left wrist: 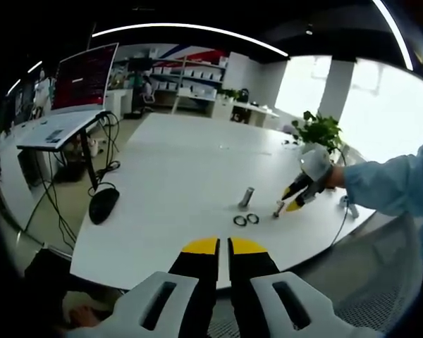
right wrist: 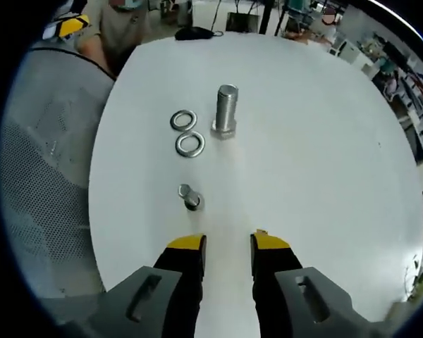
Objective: Place the washer onto the threaded stud by aligning its center hole with the stud, sliding it down to the base, and recovering from edge contact or off-axis alignment until the washer reaches the visible bottom stop.
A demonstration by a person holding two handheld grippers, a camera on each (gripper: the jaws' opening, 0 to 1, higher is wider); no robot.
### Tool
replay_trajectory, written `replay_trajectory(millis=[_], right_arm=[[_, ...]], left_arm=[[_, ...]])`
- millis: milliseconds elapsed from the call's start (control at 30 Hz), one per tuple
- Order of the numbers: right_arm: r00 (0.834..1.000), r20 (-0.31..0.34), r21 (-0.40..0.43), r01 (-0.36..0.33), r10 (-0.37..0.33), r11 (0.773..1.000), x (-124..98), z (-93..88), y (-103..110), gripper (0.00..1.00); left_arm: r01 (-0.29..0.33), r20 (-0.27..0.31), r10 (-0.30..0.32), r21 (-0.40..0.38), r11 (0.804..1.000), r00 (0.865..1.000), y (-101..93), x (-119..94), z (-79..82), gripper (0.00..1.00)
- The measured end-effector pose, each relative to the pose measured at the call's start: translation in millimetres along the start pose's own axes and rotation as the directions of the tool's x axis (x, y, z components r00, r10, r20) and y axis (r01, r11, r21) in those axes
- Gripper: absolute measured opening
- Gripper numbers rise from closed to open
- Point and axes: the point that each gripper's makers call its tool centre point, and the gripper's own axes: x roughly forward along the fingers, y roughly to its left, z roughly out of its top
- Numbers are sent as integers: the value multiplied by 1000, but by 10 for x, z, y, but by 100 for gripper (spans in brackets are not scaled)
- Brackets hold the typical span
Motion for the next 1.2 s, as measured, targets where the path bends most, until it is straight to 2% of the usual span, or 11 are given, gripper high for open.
replay_trajectory(millis=[67, 400, 633, 800, 967, 1200], right_arm=[[1000, 5, 30, 1, -1, 1000, -4, -33, -39, 26], [1000, 10, 63, 20, -20, 998, 68, -56, -152, 23], [999, 47, 159, 1, -8, 987, 162, -19, -236, 23], [1000, 22, 139, 10, -13, 990, 200, -61, -275, 22], [999, 38, 178, -7, 0, 984, 191, -63, -251, 20], [999, 42, 199, 21, -30, 980, 180, -75, -239, 15]], left_arm=[[-2, -1, 2, 0, 1000, 1000, 5, 0, -2, 2], [-4, -3, 4, -2, 1000, 1000, 8, -1, -7, 2], [-5, -5, 5, -1, 1000, 1000, 7, -1, -13, 2], [-5, -8, 5, 0, 1000, 1000, 8, -2, -17, 2], [-4, -12, 4, 3, 1000, 1000, 6, 0, -22, 2], [3, -15, -2, 10, 1000, 1000, -8, -1, -27, 3]])
